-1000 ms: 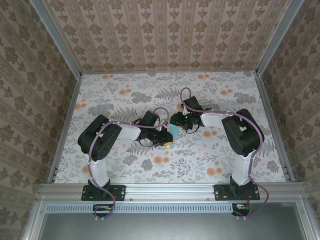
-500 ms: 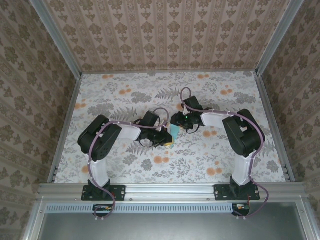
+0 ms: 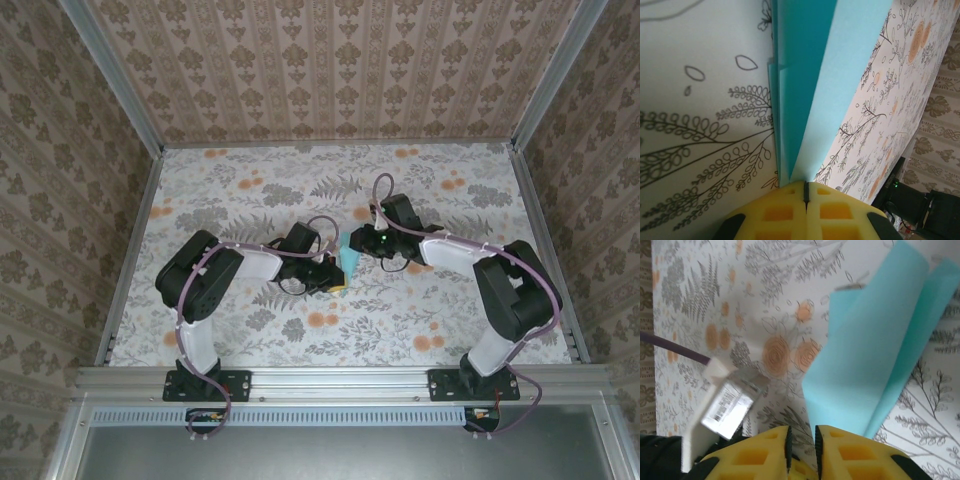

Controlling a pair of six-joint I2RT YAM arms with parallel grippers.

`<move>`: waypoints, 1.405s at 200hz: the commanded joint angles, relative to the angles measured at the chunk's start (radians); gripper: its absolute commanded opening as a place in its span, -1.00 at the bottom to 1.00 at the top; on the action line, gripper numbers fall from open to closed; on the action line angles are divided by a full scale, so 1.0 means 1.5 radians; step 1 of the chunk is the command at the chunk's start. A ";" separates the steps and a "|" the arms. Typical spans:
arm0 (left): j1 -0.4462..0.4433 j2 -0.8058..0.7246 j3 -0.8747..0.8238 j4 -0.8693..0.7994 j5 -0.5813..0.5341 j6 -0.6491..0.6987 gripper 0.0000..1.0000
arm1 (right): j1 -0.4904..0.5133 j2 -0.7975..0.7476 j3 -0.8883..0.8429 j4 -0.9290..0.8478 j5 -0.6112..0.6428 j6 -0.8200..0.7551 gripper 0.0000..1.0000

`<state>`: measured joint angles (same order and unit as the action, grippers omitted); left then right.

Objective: Fold a paper plane with a square sheet of paper (fold left side to right side)
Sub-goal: Fold the wing for the fifth time at the center of the table.

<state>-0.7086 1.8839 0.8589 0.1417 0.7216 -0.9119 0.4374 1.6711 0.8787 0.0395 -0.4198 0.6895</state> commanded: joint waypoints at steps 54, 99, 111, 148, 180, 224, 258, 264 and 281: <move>-0.007 0.039 -0.025 -0.114 -0.045 0.014 -1.00 | 0.018 0.074 0.012 0.049 -0.036 -0.007 -0.67; -0.007 0.038 -0.024 -0.116 -0.044 0.015 -1.00 | 0.018 0.104 0.036 0.022 -0.010 -0.033 -0.68; -0.007 0.037 -0.024 -0.117 -0.044 0.016 -1.00 | 0.018 0.112 0.042 0.012 -0.003 -0.040 -0.68; -0.007 0.038 -0.024 -0.118 -0.045 0.017 -1.00 | 0.015 0.130 0.052 -0.007 0.017 -0.052 -0.69; -0.006 0.039 -0.024 -0.119 -0.045 0.016 -1.00 | 0.013 0.145 0.064 -0.025 0.029 -0.060 -0.69; -0.007 0.042 -0.024 -0.119 -0.043 0.017 -1.00 | 0.007 0.151 0.070 -0.030 0.041 -0.066 -0.69; -0.007 0.042 -0.024 -0.119 -0.043 0.018 -1.00 | -0.005 0.155 0.075 -0.028 0.042 -0.070 -0.69; -0.007 0.042 -0.024 -0.119 -0.043 0.018 -1.00 | -0.006 0.155 0.078 -0.029 0.041 -0.071 -0.69; -0.007 0.042 -0.025 -0.119 -0.043 0.018 -1.00 | -0.012 0.157 0.085 -0.033 0.042 -0.074 -0.69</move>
<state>-0.7094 1.8839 0.8597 0.1379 0.7212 -0.9035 0.4496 1.8786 0.9752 0.0177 -0.4046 0.6041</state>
